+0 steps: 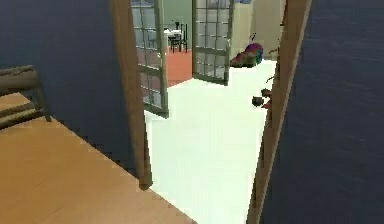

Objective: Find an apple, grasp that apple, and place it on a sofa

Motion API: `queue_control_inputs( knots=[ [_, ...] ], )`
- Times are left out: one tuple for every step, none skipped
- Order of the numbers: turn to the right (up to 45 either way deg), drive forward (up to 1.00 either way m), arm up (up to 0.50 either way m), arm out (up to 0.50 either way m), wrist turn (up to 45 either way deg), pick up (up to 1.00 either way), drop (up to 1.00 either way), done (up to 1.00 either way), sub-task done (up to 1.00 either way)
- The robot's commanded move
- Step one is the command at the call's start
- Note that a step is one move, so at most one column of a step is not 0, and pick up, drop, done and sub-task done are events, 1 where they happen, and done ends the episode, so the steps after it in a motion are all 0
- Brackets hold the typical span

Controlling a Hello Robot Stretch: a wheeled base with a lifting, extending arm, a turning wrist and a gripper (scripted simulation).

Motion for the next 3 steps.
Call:
queue_control_inputs(
  knots=[
    [-3.0,0.0,0.0,0.0,0.0,0.0,0.0,0.0,0.0],
    [0.0,1.0,0.0,0.0,0.0,0.0,0.0,0.0,0.0],
    [33.0,0.0,0.0,0.0,0.0,0.0,0.0,0.0,0.0]
  ],
)
